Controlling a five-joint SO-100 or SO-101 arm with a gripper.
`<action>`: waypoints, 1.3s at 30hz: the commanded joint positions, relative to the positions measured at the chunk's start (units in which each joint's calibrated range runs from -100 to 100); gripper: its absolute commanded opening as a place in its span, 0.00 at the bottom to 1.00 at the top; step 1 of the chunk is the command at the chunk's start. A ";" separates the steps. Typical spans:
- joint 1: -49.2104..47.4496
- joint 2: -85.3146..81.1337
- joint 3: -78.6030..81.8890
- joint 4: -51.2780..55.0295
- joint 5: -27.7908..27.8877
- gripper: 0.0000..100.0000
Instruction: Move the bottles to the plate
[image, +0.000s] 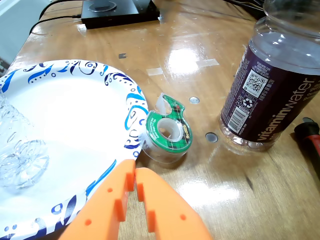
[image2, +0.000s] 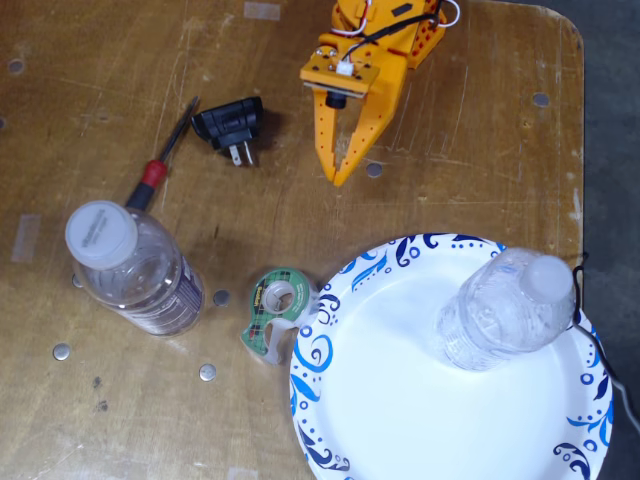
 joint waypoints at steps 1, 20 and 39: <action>-26.20 -0.75 0.45 0.03 0.84 0.01; -25.23 -0.75 0.45 -0.75 4.02 0.01; -3.23 -0.83 -1.26 -25.47 4.49 0.01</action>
